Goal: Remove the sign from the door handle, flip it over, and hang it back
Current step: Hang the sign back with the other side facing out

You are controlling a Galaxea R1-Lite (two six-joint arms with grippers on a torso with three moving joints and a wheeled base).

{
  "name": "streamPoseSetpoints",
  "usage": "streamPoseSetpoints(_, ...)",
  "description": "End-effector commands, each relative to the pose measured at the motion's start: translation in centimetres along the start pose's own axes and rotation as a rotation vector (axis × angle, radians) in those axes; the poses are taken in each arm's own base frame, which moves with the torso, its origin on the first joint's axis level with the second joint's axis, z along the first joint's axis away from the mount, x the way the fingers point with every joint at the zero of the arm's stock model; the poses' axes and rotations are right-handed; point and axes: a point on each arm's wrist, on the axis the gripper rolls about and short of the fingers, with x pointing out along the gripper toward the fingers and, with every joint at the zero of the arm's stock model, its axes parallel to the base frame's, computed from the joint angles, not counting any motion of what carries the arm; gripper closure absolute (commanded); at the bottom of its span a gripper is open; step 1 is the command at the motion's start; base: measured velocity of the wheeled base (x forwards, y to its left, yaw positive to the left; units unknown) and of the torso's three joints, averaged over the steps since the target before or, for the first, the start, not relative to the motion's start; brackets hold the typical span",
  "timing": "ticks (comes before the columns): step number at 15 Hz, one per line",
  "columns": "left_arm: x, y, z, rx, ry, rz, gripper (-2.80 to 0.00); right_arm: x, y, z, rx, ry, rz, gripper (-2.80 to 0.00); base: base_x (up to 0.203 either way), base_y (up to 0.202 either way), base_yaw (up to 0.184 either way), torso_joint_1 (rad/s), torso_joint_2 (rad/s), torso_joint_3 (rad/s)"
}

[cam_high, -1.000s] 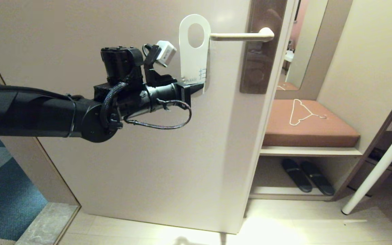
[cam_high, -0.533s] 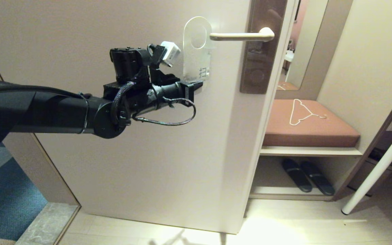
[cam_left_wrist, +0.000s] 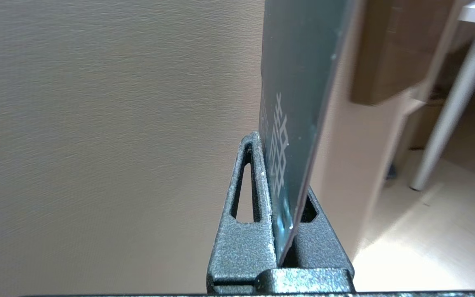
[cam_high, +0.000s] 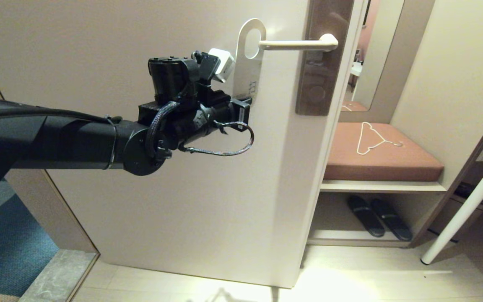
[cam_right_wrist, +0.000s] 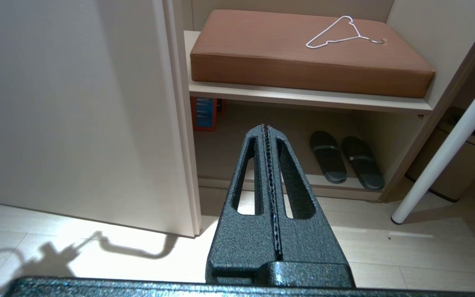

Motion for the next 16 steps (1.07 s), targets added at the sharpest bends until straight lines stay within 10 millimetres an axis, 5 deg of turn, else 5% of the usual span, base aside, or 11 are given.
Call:
streamPoseSetpoints(1, -0.2, -0.3, 0.5, 0.002, -0.009, 0.019, 0.0, 0.0, 0.0, 0.0, 0.0, 0.002, 0.0, 0.0, 0.0, 0.0, 0.0, 0.0, 0.0, 0.0)
streamPoseSetpoints(16, 0.3, -6.4, 0.4, 0.046, 0.053, 0.243, 0.0, 0.0, 0.0, 0.0, 0.0, 0.002, 0.0, 0.0, 0.0, 0.0, 0.0, 0.0, 0.0, 0.0)
